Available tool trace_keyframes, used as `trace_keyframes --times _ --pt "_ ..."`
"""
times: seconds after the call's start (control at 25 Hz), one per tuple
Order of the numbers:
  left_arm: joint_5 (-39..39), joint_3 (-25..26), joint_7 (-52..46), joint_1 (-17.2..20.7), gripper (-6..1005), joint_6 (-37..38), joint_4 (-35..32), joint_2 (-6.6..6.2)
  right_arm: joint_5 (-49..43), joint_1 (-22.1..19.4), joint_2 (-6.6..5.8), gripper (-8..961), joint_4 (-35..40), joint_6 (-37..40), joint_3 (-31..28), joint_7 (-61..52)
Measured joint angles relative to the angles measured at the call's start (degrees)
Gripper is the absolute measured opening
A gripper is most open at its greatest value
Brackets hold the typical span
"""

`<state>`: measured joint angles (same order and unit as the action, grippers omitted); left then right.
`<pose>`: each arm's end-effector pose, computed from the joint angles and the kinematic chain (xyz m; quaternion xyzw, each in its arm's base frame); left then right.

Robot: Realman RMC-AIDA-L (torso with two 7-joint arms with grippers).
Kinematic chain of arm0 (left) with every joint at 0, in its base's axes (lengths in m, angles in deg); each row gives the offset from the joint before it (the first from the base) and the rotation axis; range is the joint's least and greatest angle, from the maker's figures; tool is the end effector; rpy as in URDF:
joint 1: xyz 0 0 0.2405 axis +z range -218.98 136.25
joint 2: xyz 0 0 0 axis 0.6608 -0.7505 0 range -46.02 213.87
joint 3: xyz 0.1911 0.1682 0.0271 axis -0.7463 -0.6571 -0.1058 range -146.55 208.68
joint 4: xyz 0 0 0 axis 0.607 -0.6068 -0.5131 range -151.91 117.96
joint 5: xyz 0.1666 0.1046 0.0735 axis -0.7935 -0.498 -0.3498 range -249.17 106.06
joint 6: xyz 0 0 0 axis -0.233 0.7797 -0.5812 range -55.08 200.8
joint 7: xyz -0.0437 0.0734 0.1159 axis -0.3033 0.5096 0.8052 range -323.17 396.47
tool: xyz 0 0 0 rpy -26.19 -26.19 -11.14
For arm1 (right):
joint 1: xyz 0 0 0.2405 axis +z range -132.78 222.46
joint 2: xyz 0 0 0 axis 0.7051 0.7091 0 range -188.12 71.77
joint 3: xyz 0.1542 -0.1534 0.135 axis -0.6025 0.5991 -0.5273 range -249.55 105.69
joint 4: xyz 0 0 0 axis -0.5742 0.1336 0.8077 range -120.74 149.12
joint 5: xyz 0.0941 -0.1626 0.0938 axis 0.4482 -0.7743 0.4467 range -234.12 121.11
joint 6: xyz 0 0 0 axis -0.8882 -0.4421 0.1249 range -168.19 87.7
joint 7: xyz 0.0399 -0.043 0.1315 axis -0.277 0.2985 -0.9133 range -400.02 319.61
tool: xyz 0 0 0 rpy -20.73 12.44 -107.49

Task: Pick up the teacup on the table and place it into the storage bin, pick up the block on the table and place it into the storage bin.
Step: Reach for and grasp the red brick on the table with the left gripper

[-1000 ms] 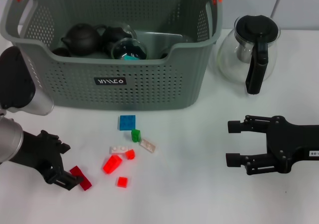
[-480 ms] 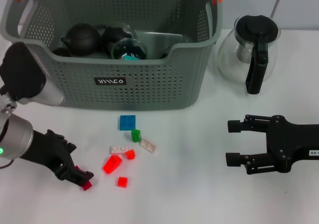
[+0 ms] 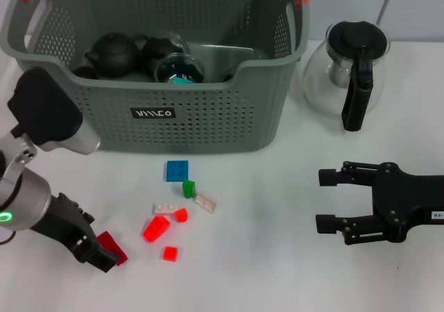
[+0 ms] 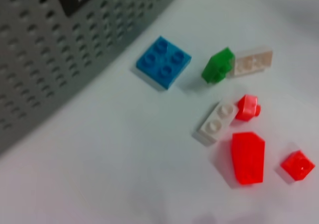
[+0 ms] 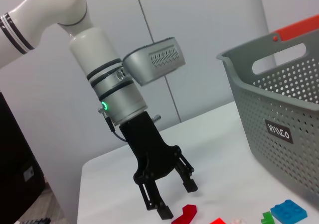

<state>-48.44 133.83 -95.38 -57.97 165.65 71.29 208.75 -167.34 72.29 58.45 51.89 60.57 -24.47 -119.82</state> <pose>-0.2452 0.2885 0.0062 -0.9107 -0.3102 0.2185 0.1630 0.2574 0.2942 0.0036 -0.9485 0.1884 0.2541 0.0167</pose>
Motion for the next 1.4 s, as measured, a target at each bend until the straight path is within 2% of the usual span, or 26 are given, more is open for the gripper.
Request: trace_keyframes --times 0.8,1.4 --pt "-2.8 -6.7 -4.9 -0.7 875 -2.7 -2.2 -0.02 0.0 -0.2 -0.09 914 -0.8 -0.2 0.0 0.9" --pt "-2.9 -7.6 -5.2 -1.3 875 -4.1 -3.5 -0.19 0.0 -0.1 -0.09 915 -0.8 -0.1 0.0 0.9"
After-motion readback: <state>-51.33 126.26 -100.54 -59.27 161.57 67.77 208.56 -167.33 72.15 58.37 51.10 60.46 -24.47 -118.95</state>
